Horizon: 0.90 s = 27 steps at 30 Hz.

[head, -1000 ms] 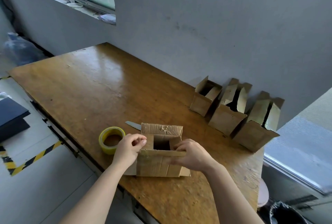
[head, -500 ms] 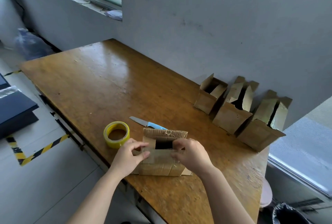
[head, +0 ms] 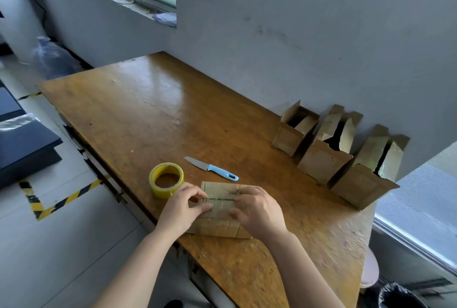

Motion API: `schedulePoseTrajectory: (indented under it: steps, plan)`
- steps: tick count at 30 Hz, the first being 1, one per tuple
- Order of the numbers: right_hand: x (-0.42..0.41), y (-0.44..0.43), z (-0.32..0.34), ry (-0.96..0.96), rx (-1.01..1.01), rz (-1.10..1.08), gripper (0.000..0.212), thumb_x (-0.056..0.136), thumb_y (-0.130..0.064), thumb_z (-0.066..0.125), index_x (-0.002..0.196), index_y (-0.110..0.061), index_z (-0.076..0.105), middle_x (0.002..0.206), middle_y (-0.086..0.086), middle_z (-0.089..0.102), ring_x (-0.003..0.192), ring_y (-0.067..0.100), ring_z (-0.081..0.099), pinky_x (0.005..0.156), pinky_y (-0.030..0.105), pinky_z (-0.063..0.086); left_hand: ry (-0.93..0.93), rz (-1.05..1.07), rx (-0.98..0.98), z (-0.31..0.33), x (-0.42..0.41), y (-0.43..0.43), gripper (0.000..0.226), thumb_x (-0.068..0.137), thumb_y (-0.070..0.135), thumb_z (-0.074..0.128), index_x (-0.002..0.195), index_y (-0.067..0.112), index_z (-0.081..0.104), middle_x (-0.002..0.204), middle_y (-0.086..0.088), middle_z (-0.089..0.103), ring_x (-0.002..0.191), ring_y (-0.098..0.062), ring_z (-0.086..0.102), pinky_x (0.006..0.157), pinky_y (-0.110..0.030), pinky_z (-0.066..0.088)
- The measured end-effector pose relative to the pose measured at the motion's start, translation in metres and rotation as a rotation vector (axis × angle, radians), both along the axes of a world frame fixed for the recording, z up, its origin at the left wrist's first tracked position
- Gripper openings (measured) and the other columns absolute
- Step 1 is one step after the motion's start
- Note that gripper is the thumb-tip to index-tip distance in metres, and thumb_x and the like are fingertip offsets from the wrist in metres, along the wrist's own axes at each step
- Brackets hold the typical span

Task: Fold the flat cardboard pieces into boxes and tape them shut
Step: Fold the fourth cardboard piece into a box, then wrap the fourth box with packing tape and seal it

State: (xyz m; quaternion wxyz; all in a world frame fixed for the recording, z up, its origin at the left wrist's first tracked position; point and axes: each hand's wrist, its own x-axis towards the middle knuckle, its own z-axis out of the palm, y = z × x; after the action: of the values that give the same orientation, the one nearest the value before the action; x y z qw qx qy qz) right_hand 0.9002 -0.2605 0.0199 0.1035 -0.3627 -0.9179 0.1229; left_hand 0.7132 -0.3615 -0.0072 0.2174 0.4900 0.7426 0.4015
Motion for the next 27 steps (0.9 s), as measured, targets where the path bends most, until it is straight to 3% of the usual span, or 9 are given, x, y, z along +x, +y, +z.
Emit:
schedulePoseTrajectory:
  steps: [3, 6, 10, 13, 15, 17, 21, 23, 27]
  plan:
    - [-0.003, -0.004, -0.007, -0.003, 0.008, 0.059, 0.047, 0.087, -0.059, 0.055, 0.129, -0.038, 0.059, 0.133, -0.014, 0.054, 0.119, 0.011, 0.044, 0.09, 0.029, 0.043, 0.012, 0.011, 0.054, -0.001, 0.001, -0.002, 0.019, 0.074, 0.029, 0.081, 0.089, 0.021, 0.07, 0.095, 0.009, 0.057, 0.089, -0.006, 0.058, 0.08, -0.024, 0.051]
    - [-0.002, -0.004, -0.011, -0.034, -0.002, 0.053, 0.048, 0.088, -0.063, 0.05, 0.128, -0.04, 0.059, 0.137, -0.014, 0.048, 0.123, 0.012, 0.037, 0.098, 0.033, 0.039, 0.009, -0.008, 0.046, -0.003, -0.003, -0.001, 0.013, 0.08, 0.028, 0.076, 0.091, 0.024, 0.071, 0.097, 0.01, 0.058, 0.092, -0.003, 0.057, 0.082, -0.02, 0.049]
    - [-0.005, -0.003, -0.012, -0.01, -0.024, 0.015, 0.048, 0.087, -0.062, 0.051, 0.129, -0.039, 0.06, 0.137, -0.014, 0.047, 0.123, 0.011, 0.035, 0.099, 0.032, 0.038, 0.032, 0.132, 0.046, -0.011, -0.013, 0.002, 0.023, 0.097, 0.018, 0.053, 0.114, 0.018, 0.068, 0.116, 0.004, 0.058, 0.106, -0.011, 0.056, 0.089, -0.025, 0.046]
    - [-0.007, -0.001, -0.011, 0.014, -0.056, -0.006, 0.047, 0.085, -0.061, 0.056, 0.126, -0.039, 0.062, 0.135, -0.016, 0.049, 0.118, 0.008, 0.036, 0.097, 0.03, 0.037, 0.297, 0.391, -0.281, -0.021, -0.032, 0.003, 0.044, 0.093, 0.01, 0.051, 0.136, 0.021, 0.052, 0.143, -0.002, 0.044, 0.129, -0.024, 0.039, 0.101, -0.041, 0.037]
    - [-0.006, 0.0, -0.011, 0.025, -0.074, -0.013, 0.046, 0.084, -0.061, 0.058, 0.125, -0.039, 0.063, 0.133, -0.017, 0.05, 0.115, 0.006, 0.035, 0.094, 0.027, 0.035, 0.389, 0.367, -0.543, -0.026, -0.043, 0.002, 0.058, 0.091, 0.012, 0.053, 0.145, 0.027, 0.039, 0.157, 0.001, 0.024, 0.14, -0.025, 0.022, 0.107, -0.044, 0.031]
    - [-0.007, 0.002, -0.011, 0.03, -0.098, -0.021, 0.046, 0.083, -0.061, 0.06, 0.124, -0.04, 0.063, 0.131, -0.018, 0.05, 0.114, 0.005, 0.034, 0.091, 0.025, 0.032, 0.396, 0.322, -0.604, -0.034, -0.049, 0.002, 0.058, 0.091, 0.012, 0.054, 0.144, 0.03, 0.038, 0.159, 0.003, 0.021, 0.143, -0.024, 0.016, 0.108, -0.044, 0.031]
    - [-0.008, 0.005, -0.009, 0.033, -0.135, -0.037, 0.047, 0.081, -0.062, 0.062, 0.123, -0.041, 0.064, 0.129, -0.019, 0.049, 0.113, 0.003, 0.033, 0.091, 0.024, 0.03, 0.519, 0.364, -0.552, -0.04, -0.053, 0.003, 0.037, 0.088, 0.007, 0.053, 0.114, 0.033, 0.059, 0.129, 0.009, 0.056, 0.125, -0.021, 0.034, 0.096, -0.036, 0.034]
    - [-0.008, 0.006, -0.008, 0.032, -0.148, -0.037, 0.046, 0.081, -0.062, 0.062, 0.122, -0.041, 0.064, 0.128, -0.019, 0.049, 0.112, 0.002, 0.032, 0.091, 0.024, 0.03, 0.548, 0.388, -0.511, -0.039, -0.052, 0.005, 0.03, 0.087, 0.008, 0.055, 0.099, 0.034, 0.062, 0.113, 0.008, 0.063, 0.113, -0.02, 0.038, 0.089, -0.035, 0.031]
    - [-0.009, 0.008, -0.008, 0.05, -0.172, -0.04, 0.046, 0.081, -0.061, 0.063, 0.121, -0.04, 0.064, 0.127, -0.019, 0.049, 0.11, 0.001, 0.03, 0.088, 0.023, 0.029, 0.2, 0.448, -0.161, -0.021, -0.047, 0.014, 0.008, 0.085, 0.022, 0.072, 0.089, 0.023, 0.064, 0.09, 0.003, 0.062, 0.1, -0.024, 0.051, 0.086, -0.038, 0.035]
